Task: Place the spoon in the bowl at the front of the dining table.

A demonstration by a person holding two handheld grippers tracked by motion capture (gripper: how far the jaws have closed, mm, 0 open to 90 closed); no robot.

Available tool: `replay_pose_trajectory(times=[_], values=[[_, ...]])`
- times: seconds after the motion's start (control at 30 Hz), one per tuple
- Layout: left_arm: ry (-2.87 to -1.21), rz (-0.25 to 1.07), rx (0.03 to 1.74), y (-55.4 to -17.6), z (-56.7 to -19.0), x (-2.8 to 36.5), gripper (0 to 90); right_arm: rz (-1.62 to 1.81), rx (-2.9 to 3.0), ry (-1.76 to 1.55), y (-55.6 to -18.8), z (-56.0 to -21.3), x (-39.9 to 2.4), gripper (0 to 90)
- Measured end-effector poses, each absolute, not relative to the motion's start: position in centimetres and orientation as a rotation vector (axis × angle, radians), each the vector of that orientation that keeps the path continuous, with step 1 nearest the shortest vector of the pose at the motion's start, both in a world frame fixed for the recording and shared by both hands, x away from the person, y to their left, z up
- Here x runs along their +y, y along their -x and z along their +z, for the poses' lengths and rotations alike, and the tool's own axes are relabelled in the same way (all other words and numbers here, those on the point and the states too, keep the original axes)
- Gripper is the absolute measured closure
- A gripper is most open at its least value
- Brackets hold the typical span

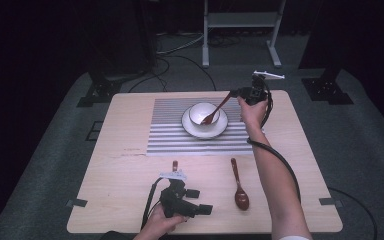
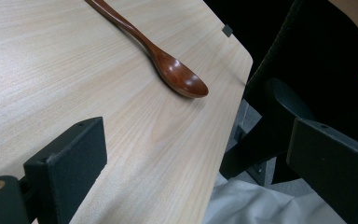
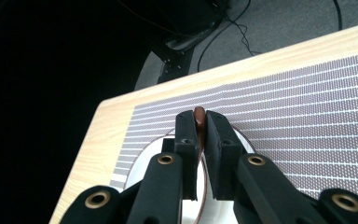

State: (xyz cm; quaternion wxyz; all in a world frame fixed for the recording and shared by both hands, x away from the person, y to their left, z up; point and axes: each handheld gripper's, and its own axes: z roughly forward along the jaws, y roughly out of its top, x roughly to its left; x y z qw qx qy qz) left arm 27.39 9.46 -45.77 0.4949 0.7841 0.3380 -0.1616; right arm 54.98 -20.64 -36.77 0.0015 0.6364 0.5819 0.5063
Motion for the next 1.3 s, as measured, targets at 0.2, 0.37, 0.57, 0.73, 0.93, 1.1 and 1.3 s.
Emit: replay_pose_trajectory(times=[0.2, 0.37, 0.57, 0.73, 0.93, 1.1, 1.3], values=[[-1.901, -0.387, 0.821, -27.4, -45.8, 9.5, 3.7, 1.582, 1.83, -2.01, -54.9, -37.7, -20.6, 83.2], [-1.903, -0.389, 0.821, -27.4, -45.8, 9.5, 3.6, 1.559, 1.838, -2.02, -54.9, -38.1, -21.0, 82.5], [-1.903, -0.389, 0.82, -27.4, -45.8, 9.5, 3.7, 1.542, 1.841, -2.029, -55.0, -38.5, -21.3, 81.4], [-1.904, -0.39, 0.822, -27.4, -45.8, 9.5, 3.6, 1.527, 1.853, -2.055, -55.0, -38.9, -21.6, 77.0], [-1.904, -0.388, 0.823, -27.4, -45.8, 9.5, 3.6, 1.519, 1.868, -2.059, -55.0, -39.3, -21.8, 75.0], [-1.905, -0.389, 0.822, -27.5, -45.8, 9.4, 3.6, 1.51, 1.885, -2.062, -54.9, -39.7, -21.9, 74.5], [-1.904, -0.389, 0.822, -27.4, -45.8, 9.4, 3.6, 1.511, 1.894, -2.052, -54.8, -39.6, -22.1, 73.3]])
